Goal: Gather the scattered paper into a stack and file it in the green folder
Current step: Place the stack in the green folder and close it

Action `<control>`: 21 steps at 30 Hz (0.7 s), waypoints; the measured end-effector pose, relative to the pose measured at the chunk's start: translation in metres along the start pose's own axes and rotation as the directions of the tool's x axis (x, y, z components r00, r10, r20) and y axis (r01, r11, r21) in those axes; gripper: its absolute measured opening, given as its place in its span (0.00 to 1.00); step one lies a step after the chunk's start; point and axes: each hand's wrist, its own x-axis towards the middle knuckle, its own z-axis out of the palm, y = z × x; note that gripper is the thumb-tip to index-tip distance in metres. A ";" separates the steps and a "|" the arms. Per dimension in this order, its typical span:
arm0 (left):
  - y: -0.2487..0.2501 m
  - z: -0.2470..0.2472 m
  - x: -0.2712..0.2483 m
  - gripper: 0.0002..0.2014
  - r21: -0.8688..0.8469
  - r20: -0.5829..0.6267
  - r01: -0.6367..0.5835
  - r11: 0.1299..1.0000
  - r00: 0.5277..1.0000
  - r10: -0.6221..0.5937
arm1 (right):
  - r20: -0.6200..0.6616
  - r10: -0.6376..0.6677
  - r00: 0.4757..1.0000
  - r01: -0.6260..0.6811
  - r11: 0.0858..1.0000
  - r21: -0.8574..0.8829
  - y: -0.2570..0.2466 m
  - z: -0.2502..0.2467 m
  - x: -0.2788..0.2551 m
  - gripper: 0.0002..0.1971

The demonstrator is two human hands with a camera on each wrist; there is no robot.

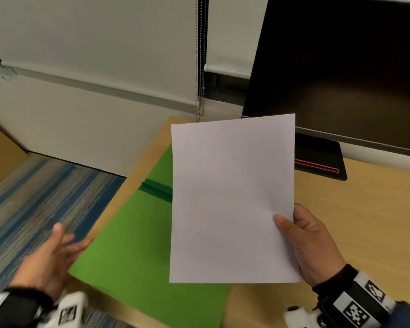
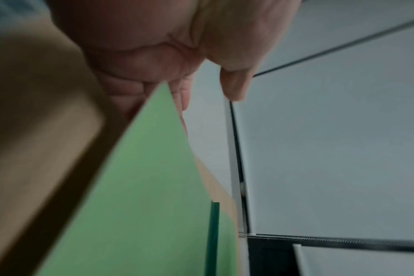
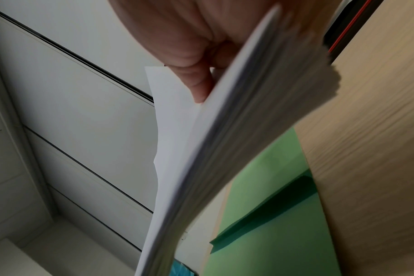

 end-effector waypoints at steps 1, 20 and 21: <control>-0.011 -0.006 -0.011 0.28 -0.095 0.017 0.056 0.994 0.998 -0.055 | -0.009 0.002 1.000 -0.002 1.000 0.005 0.001 0.000 0.001 0.14; 0.005 -0.082 0.127 0.22 0.705 0.245 -0.359 0.611 0.933 0.265 | -0.077 0.022 0.997 -0.024 1.000 -0.017 -0.001 -0.028 0.017 0.14; 0.017 -0.097 0.167 0.23 0.708 0.267 -0.401 0.582 0.914 0.305 | -0.075 0.031 0.997 -0.034 0.999 -0.028 0.000 -0.034 0.016 0.14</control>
